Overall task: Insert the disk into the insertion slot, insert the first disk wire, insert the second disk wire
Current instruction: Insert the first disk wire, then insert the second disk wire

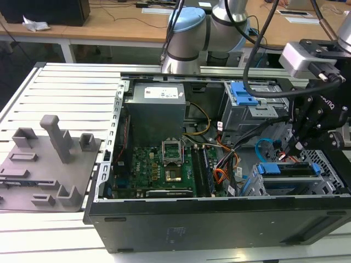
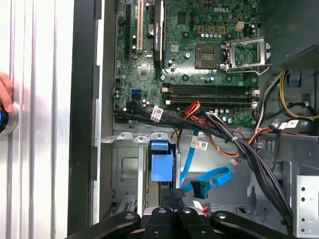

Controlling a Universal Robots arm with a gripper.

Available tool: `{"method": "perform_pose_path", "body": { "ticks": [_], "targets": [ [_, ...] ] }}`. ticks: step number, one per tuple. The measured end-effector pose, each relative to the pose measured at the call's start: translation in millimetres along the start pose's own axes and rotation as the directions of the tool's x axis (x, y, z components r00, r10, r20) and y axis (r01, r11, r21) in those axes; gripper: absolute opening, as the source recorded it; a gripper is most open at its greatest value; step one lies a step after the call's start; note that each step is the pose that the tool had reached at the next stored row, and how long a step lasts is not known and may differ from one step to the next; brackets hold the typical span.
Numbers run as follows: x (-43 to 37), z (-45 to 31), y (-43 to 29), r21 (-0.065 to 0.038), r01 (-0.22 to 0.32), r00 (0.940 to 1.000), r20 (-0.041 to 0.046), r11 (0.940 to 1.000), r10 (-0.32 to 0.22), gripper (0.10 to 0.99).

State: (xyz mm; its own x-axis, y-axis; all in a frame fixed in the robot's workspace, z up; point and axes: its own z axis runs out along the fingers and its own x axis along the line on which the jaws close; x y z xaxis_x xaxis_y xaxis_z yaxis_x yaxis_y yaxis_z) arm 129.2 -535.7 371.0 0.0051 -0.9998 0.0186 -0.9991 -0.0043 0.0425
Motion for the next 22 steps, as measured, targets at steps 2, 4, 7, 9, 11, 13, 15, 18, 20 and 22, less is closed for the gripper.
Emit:
{"method": "perform_pose_path", "body": {
  "ticks": [2,4,7,9,11,13,15,18,20,22],
  "targets": [
    [0.0,0.1,0.6,0.000,0.000,1.0000,-0.0001,1.0000,0.000,0.106],
    [0.0,0.1,0.7,0.000,0.000,1.0000,0.0000,1.0000,0.000,0.106],
    [0.0,0.1,0.8,0.000,0.000,1.0000,0.0000,1.0000,0.000,0.106],
    [0.0,0.1,0.8,0.000,0.000,1.0000,-0.0001,1.0000,0.000,0.106],
    [0.0,0.2,0.9,0.000,0.000,1.0000,0.0000,1.0000,0.000,0.106],
    [0.0,0.2,1.0,0.000,0.000,1.0000,0.0000,1.0000,0.000,0.106],
    [0.0,0.2,1.0,0.000,0.000,1.0000,0.0000,1.0000,0.000,0.106],
    [0.0,0.2,1.1,0.000,0.000,1.0000,0.0000,1.0000,0.000,0.106],
    [0.0,0.2,1.2,0.000,0.000,1.0000,0.0000,1.0000,0.000,0.106],
    [0.0,0.2,0.6,0.000,0.000,1.0000,-0.0001,1.0000,0.000,0.106]
  ]
}}
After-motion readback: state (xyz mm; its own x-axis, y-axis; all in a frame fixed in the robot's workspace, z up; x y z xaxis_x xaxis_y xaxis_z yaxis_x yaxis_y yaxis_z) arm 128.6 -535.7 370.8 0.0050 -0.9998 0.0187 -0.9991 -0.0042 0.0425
